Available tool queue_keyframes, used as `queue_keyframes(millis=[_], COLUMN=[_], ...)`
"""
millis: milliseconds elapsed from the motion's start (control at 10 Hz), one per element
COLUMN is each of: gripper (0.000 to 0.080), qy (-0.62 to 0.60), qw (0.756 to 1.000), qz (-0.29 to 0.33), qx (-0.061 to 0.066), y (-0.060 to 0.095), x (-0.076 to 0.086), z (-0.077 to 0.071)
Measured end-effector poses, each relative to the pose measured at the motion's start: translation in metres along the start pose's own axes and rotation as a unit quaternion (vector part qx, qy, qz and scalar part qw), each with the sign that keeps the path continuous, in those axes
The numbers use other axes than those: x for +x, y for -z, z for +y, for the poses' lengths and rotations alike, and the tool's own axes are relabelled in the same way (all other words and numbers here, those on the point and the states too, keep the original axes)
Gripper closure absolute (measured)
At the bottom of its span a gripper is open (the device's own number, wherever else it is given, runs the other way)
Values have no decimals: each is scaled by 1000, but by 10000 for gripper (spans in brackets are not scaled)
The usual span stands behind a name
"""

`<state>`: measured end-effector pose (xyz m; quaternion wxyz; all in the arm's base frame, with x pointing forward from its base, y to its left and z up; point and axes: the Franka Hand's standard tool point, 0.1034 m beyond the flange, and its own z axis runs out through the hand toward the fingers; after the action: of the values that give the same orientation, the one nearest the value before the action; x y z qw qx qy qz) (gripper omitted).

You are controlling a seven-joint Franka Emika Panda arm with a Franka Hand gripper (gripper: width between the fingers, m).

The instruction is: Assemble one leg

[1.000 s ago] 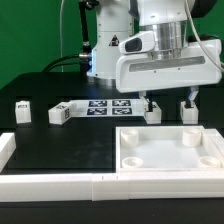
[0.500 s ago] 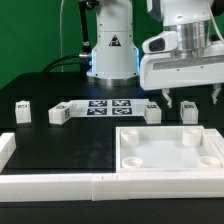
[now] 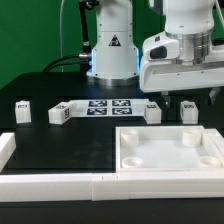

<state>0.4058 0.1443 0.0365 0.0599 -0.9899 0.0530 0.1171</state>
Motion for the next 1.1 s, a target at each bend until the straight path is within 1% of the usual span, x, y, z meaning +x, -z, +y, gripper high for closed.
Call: queue_keyframes(millis=[200, 300, 400, 500, 600, 700, 800, 1100], gripper=[150, 150, 150, 150, 150, 150, 150, 150], qy=[-8, -11, -16, -17, -17, -16, -17, -19], qw=[997, 991, 981, 976, 963, 939, 937, 937], qz=[-73, -136, -191, -217, -269, -343, -349, -350], qx=[-1, -1, 1, 2, -1, -3, -2, -9], y=[-5, -7, -8, -11, -13, -15, -23, -32], x=[-5, -11, -10, -10, -20, -28, -20, -30], z=[2, 3, 3, 2, 2, 1, -2, -2])
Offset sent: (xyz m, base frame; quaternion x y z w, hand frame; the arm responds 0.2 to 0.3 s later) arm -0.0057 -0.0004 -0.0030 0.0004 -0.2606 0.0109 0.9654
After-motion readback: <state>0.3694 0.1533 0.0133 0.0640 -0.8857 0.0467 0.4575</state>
